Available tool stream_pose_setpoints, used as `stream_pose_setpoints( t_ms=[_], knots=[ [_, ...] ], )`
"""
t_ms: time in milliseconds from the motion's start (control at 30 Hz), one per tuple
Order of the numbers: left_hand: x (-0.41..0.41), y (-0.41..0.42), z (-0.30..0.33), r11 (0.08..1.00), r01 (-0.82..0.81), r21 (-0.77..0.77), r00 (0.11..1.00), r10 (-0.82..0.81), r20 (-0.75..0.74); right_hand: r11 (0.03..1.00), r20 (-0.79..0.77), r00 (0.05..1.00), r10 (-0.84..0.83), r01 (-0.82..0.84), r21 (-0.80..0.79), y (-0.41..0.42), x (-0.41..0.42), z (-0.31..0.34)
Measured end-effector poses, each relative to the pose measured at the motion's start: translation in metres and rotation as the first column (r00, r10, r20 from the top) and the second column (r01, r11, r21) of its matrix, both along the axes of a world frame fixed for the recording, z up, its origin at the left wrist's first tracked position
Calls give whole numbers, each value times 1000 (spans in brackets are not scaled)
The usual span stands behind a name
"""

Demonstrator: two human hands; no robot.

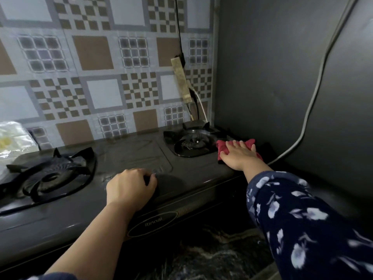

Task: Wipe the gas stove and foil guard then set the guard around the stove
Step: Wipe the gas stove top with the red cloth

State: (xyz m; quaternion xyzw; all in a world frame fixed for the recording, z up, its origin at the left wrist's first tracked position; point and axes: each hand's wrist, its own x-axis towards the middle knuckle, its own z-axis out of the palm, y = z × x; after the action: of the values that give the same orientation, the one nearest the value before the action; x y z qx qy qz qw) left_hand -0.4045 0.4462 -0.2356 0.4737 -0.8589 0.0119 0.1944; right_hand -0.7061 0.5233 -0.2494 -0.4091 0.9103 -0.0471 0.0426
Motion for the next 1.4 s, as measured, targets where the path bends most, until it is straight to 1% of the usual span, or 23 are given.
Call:
stream_pose_setpoints(
  t_ms=[100, 233, 333, 400, 467, 533, 700, 767, 833, 933, 1067, 1167, 1267, 1333, 1400],
  knots=[
    [2, -4, 1, 1000, 22, 5, 1000, -22, -12, 999, 1, 999, -34, 34, -4, -4, 8, 1],
    [7, -7, 4, 995, 92, 40, 996, -92, 5, 1000, 11, 1000, -25, 25, 2, -6, 47, -2],
    [13, -12, 6, 981, 162, 109, 986, -164, 7, 1000, 31, 999, 18, -18, -15, -6, 94, -1],
    [21, -16, 9, 959, 223, 177, 975, -221, -30, 997, 55, 996, 70, -69, -28, -11, 132, 1],
    [33, -23, 14, 941, 266, 211, 964, -260, -56, 991, 71, 989, 129, -128, -27, -20, 172, 3],
    [50, -35, 17, 945, 254, 206, 967, -251, -43, 984, 86, 980, 178, -178, -14, -30, 207, 4],
    [94, -76, 27, 966, 209, 153, 972, -222, 78, 961, 78, 958, 275, -277, 16, -58, 260, 6],
    [104, -88, 28, 969, 208, 132, 973, -219, 71, 941, 58, 941, 334, -336, 41, -77, 279, 5],
    [108, -96, 27, 972, 211, 108, 976, -216, 34, 926, 33, 929, 370, -371, 63, -99, 295, 5],
    [108, -109, 26, 979, 188, 77, 982, -187, -28, 923, 31, 926, 377, -378, 76, -129, 296, 6],
    [99, -121, 21, 984, 168, 60, 985, -169, 24, 923, 56, 922, 384, -385, 4, -148, 256, 4],
    [83, -128, 21, 983, 149, 109, 989, -150, 10, 934, 50, 933, 356, -356, -4, -157, 216, 4],
    [71, -140, 23, 982, 92, 164, 996, -92, -6, 952, 66, 950, 306, -307, 5, -174, 183, 6],
    [65, -150, 25, 982, 38, 183, 999, -38, -2, 953, 72, 951, 300, -302, 21, -195, 179, 7],
    [60, -160, 27, 983, -13, 183, 1000, 15, -12, 936, 67, 936, 346, -349, 40, -223, 192, 7]
  ],
)
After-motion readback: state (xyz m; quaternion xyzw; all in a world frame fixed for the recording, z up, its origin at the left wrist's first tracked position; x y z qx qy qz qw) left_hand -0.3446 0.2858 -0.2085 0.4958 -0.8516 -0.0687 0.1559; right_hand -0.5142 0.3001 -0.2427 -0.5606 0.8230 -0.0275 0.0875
